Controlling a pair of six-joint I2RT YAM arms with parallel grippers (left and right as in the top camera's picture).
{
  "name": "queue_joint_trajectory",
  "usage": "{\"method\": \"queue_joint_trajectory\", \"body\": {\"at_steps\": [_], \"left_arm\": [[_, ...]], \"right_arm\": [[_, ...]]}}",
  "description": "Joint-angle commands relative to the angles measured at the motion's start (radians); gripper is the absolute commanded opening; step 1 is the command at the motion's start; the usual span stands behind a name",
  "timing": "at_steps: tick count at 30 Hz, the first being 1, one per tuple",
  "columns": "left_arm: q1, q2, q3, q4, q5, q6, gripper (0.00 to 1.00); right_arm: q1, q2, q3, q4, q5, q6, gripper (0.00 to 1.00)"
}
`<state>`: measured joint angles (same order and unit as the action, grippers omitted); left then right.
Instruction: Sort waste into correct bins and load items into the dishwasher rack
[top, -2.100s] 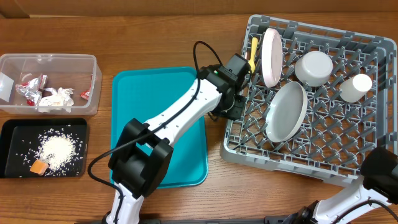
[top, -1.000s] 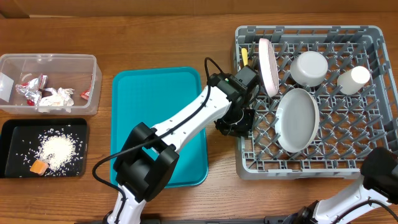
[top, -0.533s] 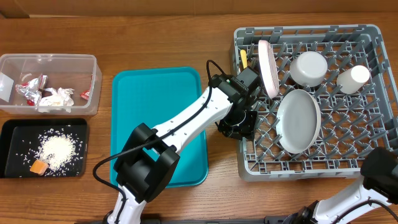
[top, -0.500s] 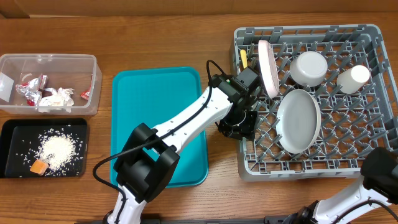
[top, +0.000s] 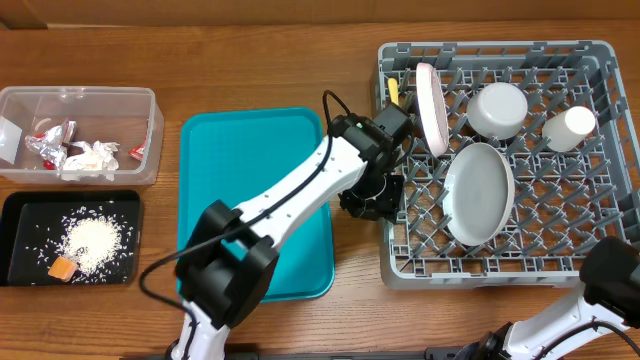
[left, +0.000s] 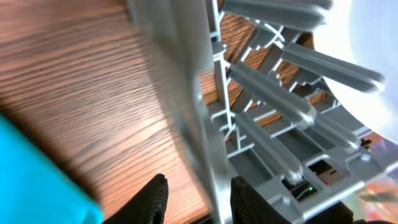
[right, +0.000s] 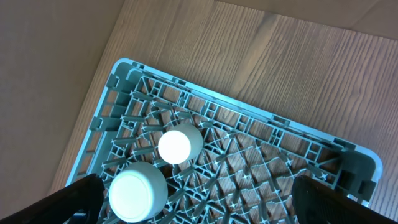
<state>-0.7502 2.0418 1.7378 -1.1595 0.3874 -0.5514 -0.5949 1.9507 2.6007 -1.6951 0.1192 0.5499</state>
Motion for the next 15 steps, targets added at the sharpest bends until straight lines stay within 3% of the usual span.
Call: {"method": "queue_joint_trajectory", "body": {"at_steps": [1, 9, 11, 12, 13, 15], "left_arm": [[0.015, -0.18, 0.008, -0.029, -0.127, -0.002, 0.38], [0.077, -0.472, 0.008, -0.257, -0.313, -0.002, 0.45], [0.093, -0.52, 0.008, -0.283, -0.346, -0.003, 0.52], [0.103, -0.542, 0.008, -0.292, -0.372, -0.003, 0.79], [0.111, -0.556, 0.008, -0.3, -0.402, -0.003, 1.0], [0.129, -0.577, 0.008, -0.319, -0.474, -0.003, 1.0]], "right_arm": [[-0.001, -0.007, 0.002, 0.002, 0.008, 0.005, 1.0], [-0.001, -0.007, 0.002, 0.002, 0.008, 0.005, 1.0], [-0.001, -0.007, 0.002, 0.002, 0.008, 0.005, 1.0], [-0.001, -0.007, 0.002, 0.002, 0.008, 0.005, 1.0], [-0.001, -0.007, 0.002, 0.002, 0.008, 0.005, 1.0], [-0.001, -0.007, 0.002, 0.002, 0.008, 0.005, 1.0]]}}
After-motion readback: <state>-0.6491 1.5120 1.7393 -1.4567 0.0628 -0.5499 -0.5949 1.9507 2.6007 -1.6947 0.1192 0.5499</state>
